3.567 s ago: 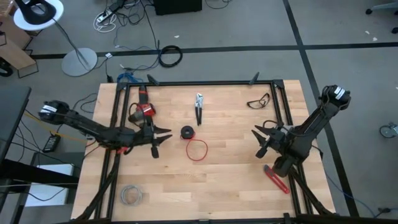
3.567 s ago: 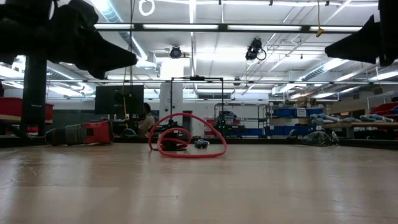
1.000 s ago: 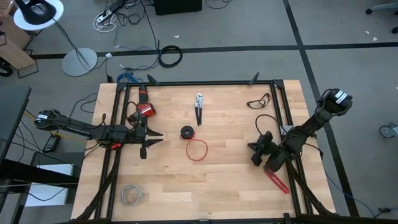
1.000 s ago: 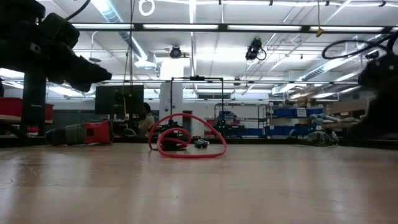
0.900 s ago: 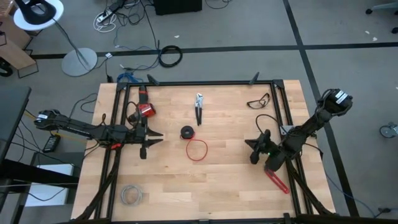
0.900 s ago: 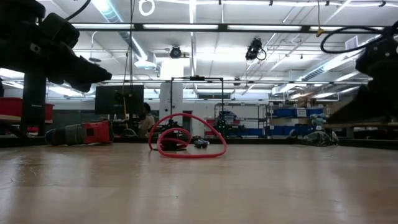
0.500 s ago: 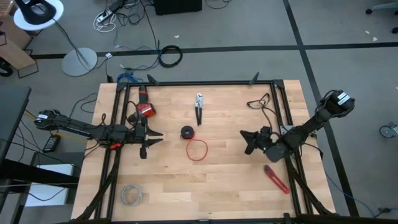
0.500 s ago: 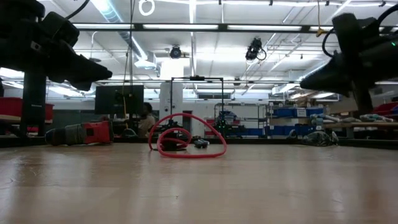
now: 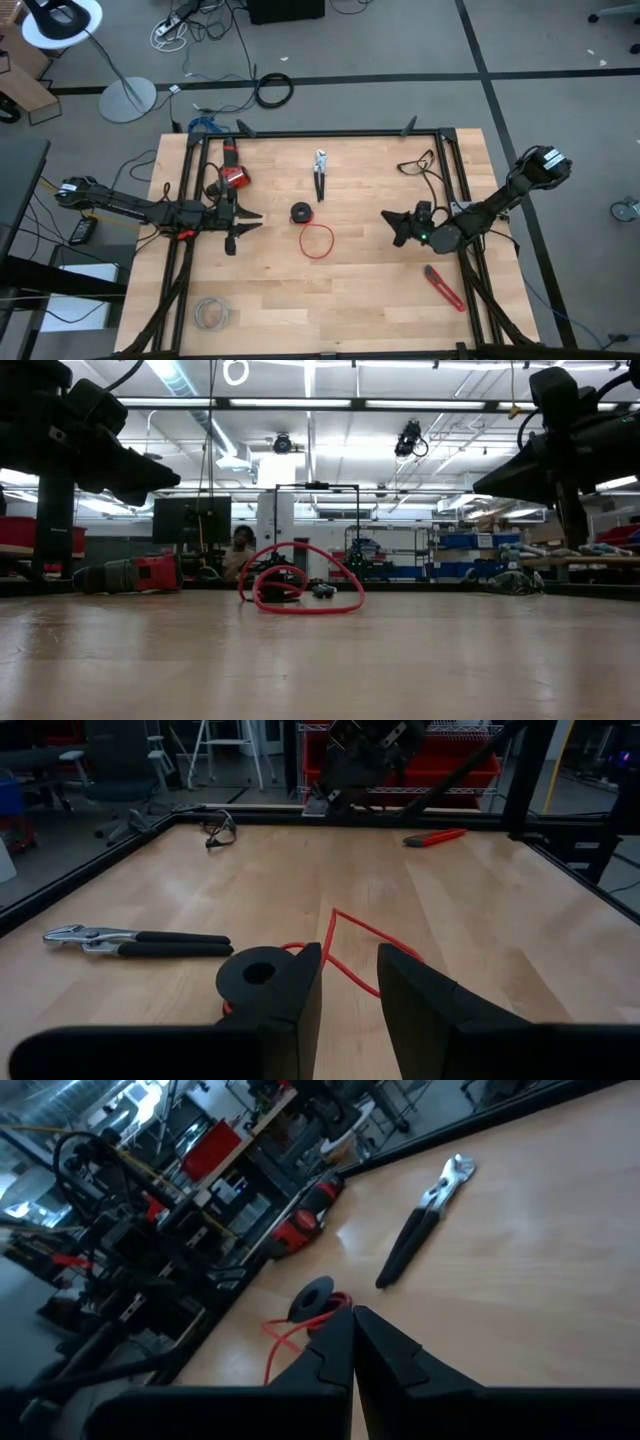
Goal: Coil cords
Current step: Return to Home Position
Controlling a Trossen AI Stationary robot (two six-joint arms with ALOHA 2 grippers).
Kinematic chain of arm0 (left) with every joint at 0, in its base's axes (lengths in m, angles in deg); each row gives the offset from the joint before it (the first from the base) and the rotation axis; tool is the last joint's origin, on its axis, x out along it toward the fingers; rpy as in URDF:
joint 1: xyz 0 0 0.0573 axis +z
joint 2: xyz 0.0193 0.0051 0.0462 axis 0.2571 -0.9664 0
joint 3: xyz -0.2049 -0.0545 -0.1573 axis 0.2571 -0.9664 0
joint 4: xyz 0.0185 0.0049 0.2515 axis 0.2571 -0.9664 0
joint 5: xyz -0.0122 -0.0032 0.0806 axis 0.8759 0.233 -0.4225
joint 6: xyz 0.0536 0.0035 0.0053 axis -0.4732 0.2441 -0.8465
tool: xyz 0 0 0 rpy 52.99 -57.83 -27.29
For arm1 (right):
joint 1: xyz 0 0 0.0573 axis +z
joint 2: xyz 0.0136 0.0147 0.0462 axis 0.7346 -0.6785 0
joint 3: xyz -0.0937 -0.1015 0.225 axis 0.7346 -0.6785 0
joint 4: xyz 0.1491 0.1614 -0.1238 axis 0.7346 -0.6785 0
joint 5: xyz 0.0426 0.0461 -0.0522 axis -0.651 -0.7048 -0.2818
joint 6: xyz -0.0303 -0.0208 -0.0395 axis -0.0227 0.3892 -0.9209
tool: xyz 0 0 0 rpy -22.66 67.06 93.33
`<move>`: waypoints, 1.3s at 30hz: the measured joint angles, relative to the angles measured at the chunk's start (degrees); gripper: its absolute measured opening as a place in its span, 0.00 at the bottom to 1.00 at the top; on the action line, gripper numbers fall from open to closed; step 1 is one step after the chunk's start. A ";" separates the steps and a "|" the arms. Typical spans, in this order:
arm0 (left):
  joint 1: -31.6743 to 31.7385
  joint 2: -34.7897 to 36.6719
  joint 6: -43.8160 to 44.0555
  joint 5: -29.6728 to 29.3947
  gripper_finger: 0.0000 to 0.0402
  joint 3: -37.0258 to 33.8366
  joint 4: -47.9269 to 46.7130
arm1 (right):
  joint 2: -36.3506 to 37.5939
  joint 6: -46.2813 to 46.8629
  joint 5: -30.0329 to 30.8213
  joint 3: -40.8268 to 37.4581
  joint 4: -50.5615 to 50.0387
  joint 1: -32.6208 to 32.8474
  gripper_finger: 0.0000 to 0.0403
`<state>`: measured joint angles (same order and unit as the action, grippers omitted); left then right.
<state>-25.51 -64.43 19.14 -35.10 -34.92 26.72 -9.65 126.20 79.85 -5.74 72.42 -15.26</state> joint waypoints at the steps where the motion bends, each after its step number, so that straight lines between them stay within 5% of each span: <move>1: 0.00 0.00 0.01 -0.01 0.26 0.00 0.00 | 0.00 -0.01 -0.67 0.00 0.00 0.00 0.03; 39: 0.00 -0.02 -0.30 -0.01 0.26 0.00 -0.02 | -0.02 -0.01 -3.76 0.00 -0.04 0.00 0.02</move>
<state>-25.51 -64.44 18.85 -35.10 -34.92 26.69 -9.67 126.19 76.10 -5.74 72.38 -15.26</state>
